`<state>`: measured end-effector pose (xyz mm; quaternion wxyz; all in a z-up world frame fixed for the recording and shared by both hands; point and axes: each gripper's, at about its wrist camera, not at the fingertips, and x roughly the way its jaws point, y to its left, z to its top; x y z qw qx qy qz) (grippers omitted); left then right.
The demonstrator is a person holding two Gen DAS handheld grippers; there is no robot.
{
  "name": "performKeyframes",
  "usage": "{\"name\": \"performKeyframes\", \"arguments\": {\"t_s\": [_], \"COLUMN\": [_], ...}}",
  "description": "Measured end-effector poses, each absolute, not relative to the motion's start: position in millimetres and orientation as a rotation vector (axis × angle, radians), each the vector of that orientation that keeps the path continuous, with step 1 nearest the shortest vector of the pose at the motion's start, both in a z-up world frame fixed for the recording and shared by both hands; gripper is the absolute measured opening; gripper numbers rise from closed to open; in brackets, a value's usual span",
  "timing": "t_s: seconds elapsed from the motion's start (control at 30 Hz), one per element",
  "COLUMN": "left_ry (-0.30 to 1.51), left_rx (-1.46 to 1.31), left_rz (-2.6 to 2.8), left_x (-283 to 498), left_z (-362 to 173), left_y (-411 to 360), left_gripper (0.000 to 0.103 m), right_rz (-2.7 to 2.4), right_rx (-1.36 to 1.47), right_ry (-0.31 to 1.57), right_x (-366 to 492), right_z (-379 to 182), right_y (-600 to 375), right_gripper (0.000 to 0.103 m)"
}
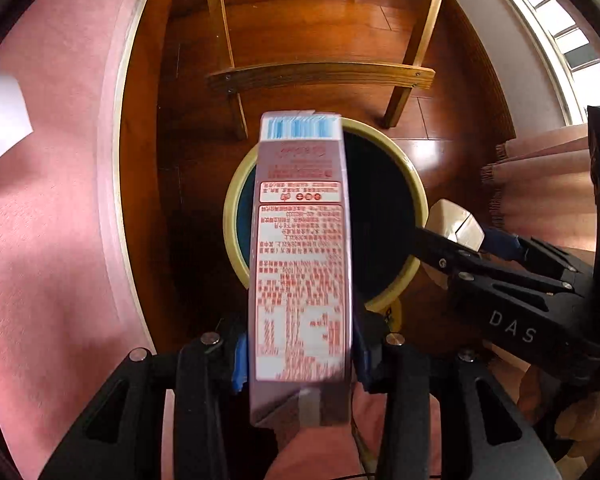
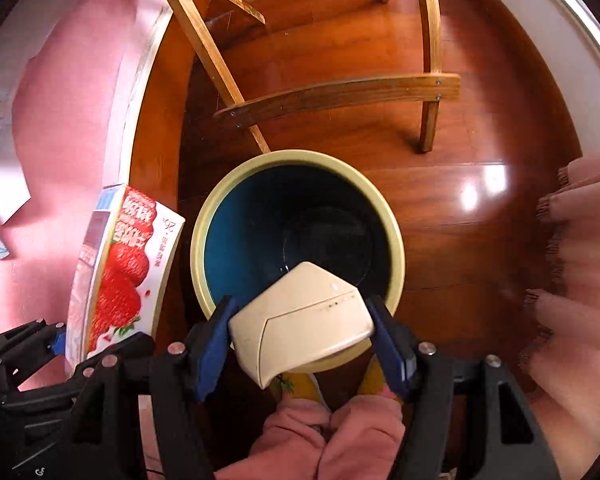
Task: Collect trash
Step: 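Carry carton and box over the wastebasket and open both tools, then raise both tools back toward the table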
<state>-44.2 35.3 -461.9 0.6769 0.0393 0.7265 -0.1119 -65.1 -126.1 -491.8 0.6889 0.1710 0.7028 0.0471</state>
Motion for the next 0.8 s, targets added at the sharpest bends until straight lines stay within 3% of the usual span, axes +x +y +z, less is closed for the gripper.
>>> {"name": "performKeyframes", "arguments": {"t_s": [0.03,0.1,0.2,0.53,0.8], "left_ry": [1.619,1.571,1.54,1.459,1.346], "left_rx": [0.079,0.047,0.025,0.04,0.105], "left_rz": [-0.245,-0.234,-0.218,-0.195,-0.248], "left_x": [-42,-44,-33,-35,-46], "left_z": [-465,-464,-459,-404,-276], "left_y": [38,46,52,62,76], "left_gripper": [0.065,0.087,0.096,0.096,0.096], "right_rz": [0.107,0.091,0.089,0.089,0.106], "right_rx": [0.413,0.434,0.455,0.385,0.352], "right_ry": [1.582,1.564,1.53,1.416,1.344], "right_x": [-65,-62,-60,-58,-69], "right_z": [-500,-507,-504,-441,-326], "right_y": [-126,-125,-123,-121,-123], "right_gripper": [0.067,0.074,0.081,0.083,0.083]}}
